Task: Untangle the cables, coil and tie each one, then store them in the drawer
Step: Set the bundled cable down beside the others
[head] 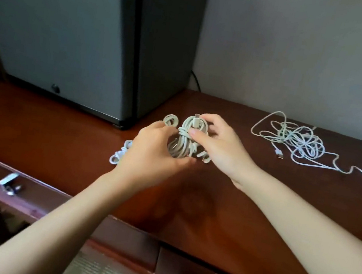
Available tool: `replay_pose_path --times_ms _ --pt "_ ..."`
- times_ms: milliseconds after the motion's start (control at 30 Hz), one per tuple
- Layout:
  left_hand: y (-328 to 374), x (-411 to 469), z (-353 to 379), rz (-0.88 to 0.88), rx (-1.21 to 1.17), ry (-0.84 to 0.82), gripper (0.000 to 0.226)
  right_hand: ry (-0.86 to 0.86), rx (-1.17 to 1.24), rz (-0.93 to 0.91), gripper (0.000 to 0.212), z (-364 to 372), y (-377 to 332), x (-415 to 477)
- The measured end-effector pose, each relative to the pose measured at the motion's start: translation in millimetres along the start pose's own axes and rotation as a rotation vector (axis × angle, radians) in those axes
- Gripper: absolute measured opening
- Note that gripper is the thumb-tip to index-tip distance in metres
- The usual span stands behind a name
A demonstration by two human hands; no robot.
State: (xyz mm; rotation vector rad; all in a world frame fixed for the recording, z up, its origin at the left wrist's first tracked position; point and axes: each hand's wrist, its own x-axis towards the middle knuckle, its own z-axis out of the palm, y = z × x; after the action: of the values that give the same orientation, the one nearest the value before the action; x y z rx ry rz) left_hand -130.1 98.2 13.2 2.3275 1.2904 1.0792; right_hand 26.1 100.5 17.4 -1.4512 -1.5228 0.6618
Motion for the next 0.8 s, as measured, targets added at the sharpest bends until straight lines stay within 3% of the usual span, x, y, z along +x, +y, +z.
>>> replay_pose_path --times_ms 133,233,367,500,667,800 --pt "-22 -12 -23 -0.051 0.206 -0.038 0.041 -0.049 -0.335 -0.061 0.040 30 -14 3" --pt "-33 -17 -27 -0.063 0.454 -0.097 0.051 -0.100 -0.496 -0.073 0.047 43 -18 1" --pt "-37 -23 -19 -0.040 0.567 -0.098 0.069 -0.083 -0.597 -0.081 0.041 55 -12 -6" --pt "-33 -23 -15 -0.004 0.668 -0.152 0.067 -0.089 -0.757 -0.081 0.039 62 -1 -7" --pt "-27 -20 -17 -0.001 0.718 -0.170 0.061 -0.053 -0.768 -0.141 0.038 62 8 -6" --pt "-12 -15 -16 -0.016 0.808 -0.191 0.070 0.007 -0.682 -0.209 0.036 47 5 -6"
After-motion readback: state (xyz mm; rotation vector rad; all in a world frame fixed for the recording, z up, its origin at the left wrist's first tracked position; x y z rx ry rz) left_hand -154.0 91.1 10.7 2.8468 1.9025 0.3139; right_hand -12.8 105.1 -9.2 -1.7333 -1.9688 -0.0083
